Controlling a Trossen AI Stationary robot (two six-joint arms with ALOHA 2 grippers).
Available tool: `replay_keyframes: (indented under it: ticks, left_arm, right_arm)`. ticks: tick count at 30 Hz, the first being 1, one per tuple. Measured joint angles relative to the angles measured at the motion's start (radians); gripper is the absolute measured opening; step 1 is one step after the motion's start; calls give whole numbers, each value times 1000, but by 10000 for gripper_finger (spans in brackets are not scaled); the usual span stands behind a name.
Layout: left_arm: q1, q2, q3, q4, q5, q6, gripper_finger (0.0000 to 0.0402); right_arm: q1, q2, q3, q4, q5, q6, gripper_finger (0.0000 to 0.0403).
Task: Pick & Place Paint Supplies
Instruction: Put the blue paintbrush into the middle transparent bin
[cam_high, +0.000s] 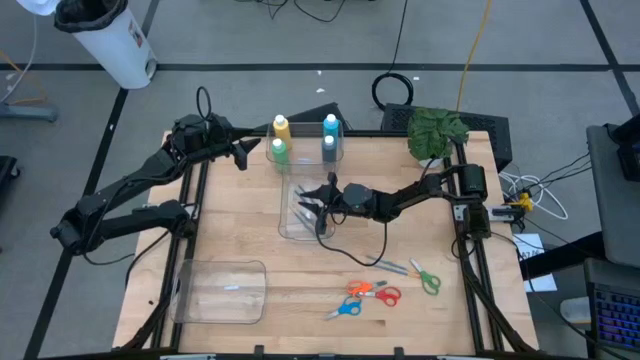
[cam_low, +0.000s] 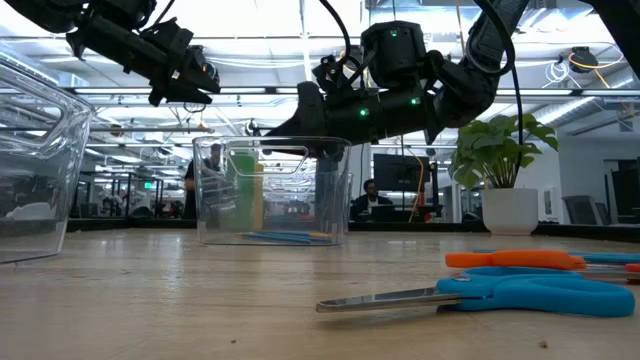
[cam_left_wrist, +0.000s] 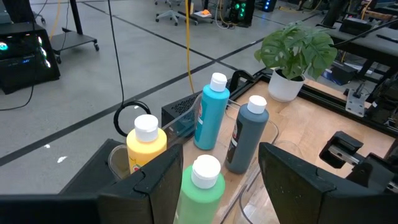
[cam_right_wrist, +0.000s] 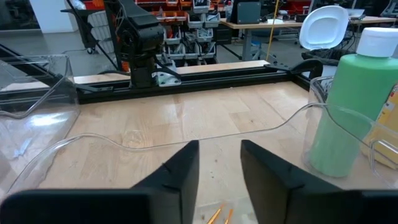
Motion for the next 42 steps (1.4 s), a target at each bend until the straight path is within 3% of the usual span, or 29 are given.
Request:
replay_keyframes:
  ticks: [8, 16, 24, 34, 42]
  left_arm:
    - [0, 0, 0, 0, 0, 0, 214]
    - [0, 0, 0, 0, 0, 0, 214]
    - [0, 0, 0, 0, 0, 0, 214]
    - [0, 0, 0, 0, 0, 0, 214]
    - [0, 0, 0, 0, 0, 0, 214]
  right_arm:
    - [17, -113, -1, -101, 1, -26, 159]
    - [120, -383, -1, -535, 1, -176, 179]
    - [280, -591, -4, -894, 1, -169, 170]
    - [429, -749, -127, -942, 1, -14, 166]
    - [503, -791, -284, -944, 2, 107, 164]
